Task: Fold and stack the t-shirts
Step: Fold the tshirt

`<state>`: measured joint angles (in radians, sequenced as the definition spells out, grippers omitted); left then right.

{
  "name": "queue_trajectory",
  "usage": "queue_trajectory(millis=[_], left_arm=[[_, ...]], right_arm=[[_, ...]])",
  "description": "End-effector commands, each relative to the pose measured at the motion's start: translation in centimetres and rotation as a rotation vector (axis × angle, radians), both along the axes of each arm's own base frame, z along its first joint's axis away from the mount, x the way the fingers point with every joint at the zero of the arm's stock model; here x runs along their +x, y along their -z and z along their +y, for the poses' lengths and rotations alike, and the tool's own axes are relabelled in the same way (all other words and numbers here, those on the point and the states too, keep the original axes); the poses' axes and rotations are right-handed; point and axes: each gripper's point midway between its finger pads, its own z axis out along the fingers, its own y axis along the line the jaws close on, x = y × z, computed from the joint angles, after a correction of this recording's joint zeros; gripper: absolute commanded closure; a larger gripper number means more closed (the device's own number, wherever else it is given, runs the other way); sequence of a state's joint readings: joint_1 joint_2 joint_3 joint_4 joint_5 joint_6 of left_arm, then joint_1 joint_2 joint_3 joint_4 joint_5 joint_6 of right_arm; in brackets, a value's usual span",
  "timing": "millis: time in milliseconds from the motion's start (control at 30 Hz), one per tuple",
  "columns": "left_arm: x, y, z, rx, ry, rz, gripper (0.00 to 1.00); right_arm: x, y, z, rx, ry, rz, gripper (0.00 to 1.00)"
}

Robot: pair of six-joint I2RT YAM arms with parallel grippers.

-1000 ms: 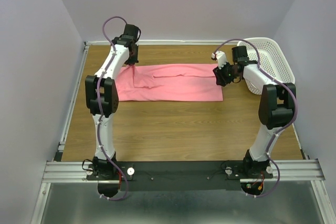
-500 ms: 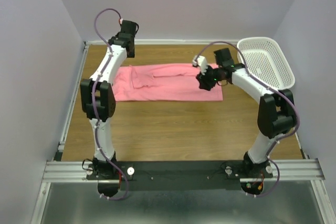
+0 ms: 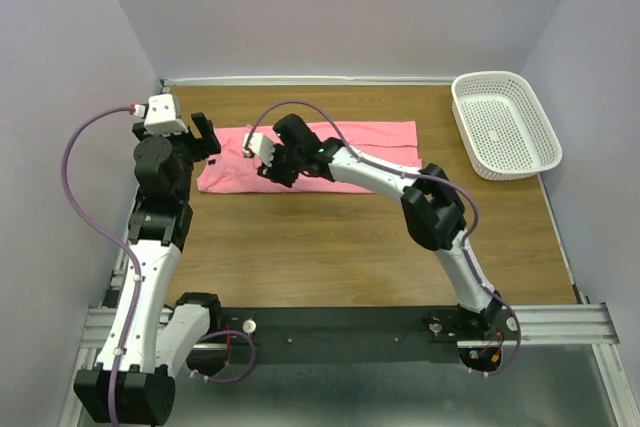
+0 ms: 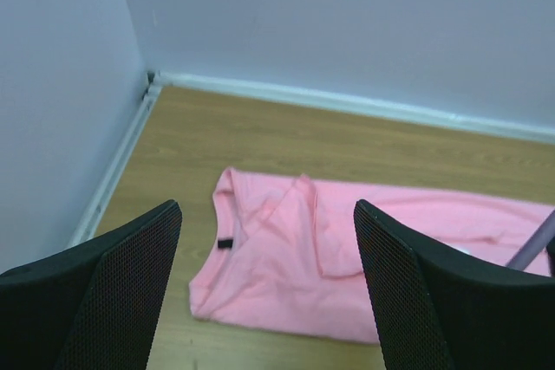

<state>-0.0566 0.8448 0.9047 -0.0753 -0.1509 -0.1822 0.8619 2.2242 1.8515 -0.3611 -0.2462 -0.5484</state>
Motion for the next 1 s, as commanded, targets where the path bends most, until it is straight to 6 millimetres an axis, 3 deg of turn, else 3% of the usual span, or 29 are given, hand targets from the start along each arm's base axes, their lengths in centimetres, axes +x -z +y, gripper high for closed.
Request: queue_trajectory(millis=[0, 33, 100, 133, 167, 467, 867, 933, 967], left_arm=[[-0.2, 3.6, 0.2, 0.018, -0.009, 0.072, 0.12], [-0.6, 3.3, 0.2, 0.013, -0.007, 0.064, 0.12], [-1.0, 2.9, 0.2, 0.010, -0.008, 0.047, 0.12], [-1.4, 2.4, 0.5, 0.007, -0.025, 0.028, 0.12], [-1.7, 2.3, 0.7, 0.006, -0.037, 0.022, 0.12], [-3.5, 0.2, 2.0, -0.005, -0.104, -0.058, 0.13], [-3.8, -0.3, 1.9, -0.009, -0.101, -0.078, 0.13], [-3.9, -0.3, 1.9, -0.009, -0.101, -0.078, 0.13], [-3.9, -0.3, 1.9, -0.010, -0.101, -0.080, 0.13]], right_arm=[[3.4, -0.1, 2.6, 0.035, 0.177, -0.080, 0.46], [3.7, 1.5, 2.9, 0.020, 0.187, -0.072, 0.46], [4.3, 1.2, 3.9, 0.036, 0.204, -0.093, 0.46], [4.4, 2.7, 4.1, 0.021, 0.208, -0.082, 0.46], [4.7, 2.1, 4.5, 0.034, 0.217, -0.098, 0.47], [6.1, 4.7, 5.2, 0.017, 0.252, -0.121, 0.47], [7.3, 5.6, 6.2, 0.038, 0.276, -0.147, 0.50], [7.4, 5.7, 6.2, 0.038, 0.279, -0.150, 0.53], [7.5, 5.6, 6.3, 0.042, 0.284, -0.151, 0.59]])
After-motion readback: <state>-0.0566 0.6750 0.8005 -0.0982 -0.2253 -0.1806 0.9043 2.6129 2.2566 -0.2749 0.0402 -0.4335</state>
